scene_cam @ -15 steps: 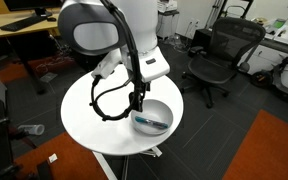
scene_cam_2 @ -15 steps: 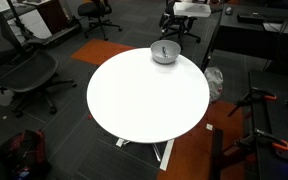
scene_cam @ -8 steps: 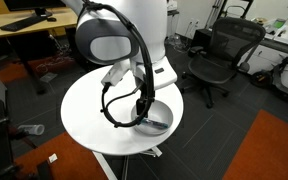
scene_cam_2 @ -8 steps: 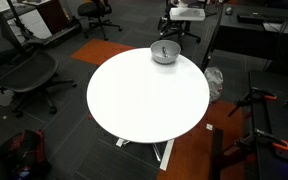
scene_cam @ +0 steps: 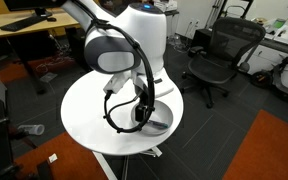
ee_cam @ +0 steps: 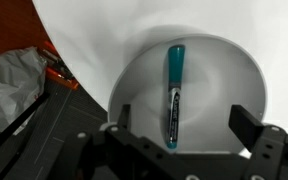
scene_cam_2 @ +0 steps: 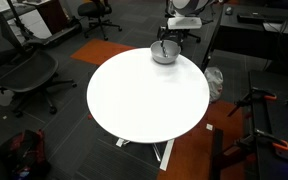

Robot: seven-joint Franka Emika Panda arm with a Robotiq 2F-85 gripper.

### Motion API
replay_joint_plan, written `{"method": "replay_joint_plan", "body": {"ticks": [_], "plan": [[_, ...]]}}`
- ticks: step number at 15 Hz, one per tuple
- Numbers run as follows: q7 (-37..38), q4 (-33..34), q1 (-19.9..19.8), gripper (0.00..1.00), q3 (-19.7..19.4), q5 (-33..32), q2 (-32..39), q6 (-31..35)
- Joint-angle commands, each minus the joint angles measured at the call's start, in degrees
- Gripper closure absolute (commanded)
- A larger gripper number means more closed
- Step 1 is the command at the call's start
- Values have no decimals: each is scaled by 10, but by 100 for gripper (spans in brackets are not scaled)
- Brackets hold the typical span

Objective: Pick the marker from the bowl and put it on the table

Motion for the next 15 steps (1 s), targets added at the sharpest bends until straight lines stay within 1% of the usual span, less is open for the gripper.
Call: {"method": "replay_joint_plan", "body": {"ticks": [1,7,15], "plan": [[-3,19,7,0,-3,14,20,-16],[-3,40,8,0,-7,13,47,-10],[-7,106,-1,0,-8,12,95,-30]]}}
